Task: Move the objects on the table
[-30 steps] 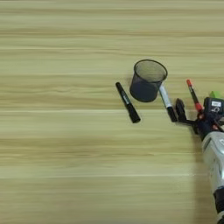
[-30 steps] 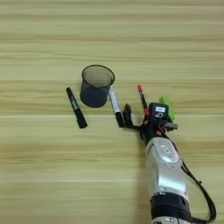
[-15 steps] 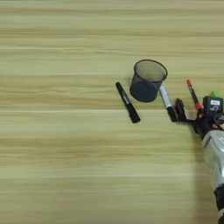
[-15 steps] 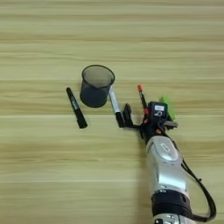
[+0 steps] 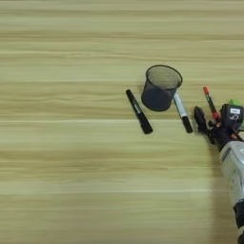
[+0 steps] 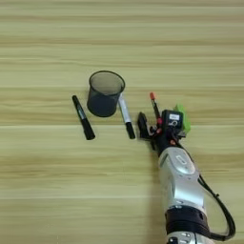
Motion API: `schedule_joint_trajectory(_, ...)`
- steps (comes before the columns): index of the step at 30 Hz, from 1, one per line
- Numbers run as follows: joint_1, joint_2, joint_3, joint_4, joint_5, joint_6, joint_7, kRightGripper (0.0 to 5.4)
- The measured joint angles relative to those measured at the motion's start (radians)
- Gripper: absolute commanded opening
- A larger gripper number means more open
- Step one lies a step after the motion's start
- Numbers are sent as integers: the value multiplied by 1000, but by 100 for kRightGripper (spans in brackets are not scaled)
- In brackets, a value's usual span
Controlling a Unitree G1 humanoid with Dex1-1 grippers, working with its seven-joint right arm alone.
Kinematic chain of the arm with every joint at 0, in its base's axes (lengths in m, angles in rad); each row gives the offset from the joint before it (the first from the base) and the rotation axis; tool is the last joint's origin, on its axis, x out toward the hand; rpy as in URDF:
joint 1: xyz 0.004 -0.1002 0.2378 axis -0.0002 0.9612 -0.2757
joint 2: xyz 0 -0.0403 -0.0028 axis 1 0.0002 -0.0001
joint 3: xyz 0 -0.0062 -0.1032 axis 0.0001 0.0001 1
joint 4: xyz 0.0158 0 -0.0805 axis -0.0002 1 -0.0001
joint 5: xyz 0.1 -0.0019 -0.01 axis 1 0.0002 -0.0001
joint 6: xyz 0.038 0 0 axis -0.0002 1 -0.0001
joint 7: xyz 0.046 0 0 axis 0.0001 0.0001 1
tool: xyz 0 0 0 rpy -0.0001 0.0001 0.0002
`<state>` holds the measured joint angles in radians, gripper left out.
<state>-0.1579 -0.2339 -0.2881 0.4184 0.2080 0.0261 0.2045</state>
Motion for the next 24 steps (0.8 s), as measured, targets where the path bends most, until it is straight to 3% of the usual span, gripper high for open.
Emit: schedule_joint_trajectory(24,3,2,6,-15,6,10,1,100)
